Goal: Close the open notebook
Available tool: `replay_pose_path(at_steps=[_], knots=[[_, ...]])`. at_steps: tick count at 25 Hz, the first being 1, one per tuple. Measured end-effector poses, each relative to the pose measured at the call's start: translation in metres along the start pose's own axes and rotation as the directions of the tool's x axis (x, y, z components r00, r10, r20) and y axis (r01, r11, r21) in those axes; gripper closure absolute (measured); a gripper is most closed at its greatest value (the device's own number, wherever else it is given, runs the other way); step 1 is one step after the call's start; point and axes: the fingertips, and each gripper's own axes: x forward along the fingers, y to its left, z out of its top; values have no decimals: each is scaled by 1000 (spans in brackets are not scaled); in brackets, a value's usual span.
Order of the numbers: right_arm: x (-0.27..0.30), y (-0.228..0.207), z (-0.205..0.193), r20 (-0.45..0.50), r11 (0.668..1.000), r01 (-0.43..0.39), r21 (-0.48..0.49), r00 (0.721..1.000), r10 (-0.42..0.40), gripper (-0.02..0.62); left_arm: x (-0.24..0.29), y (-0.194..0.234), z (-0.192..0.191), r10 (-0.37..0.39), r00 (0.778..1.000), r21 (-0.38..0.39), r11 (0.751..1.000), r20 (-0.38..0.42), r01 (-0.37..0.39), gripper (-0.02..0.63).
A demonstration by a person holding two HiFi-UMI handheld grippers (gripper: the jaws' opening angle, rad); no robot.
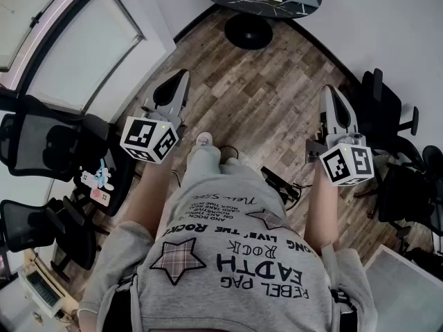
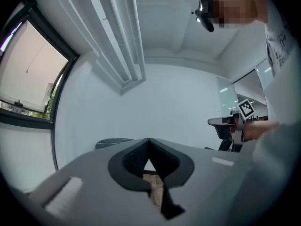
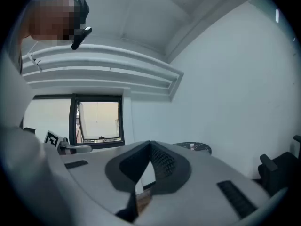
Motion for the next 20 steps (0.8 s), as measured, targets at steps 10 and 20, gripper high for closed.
replay_pose_path(at_steps=[10,20], knots=[[-1,0,-4,-7,1000,-11,-3,1000,11,583,8,-8,0,-8,1000,18,1000,1,8,597],[-2,-5,-7,-13,998,-43,34,999,44,583,16,-13,0,-6,1000,20,1000,3,6,597]])
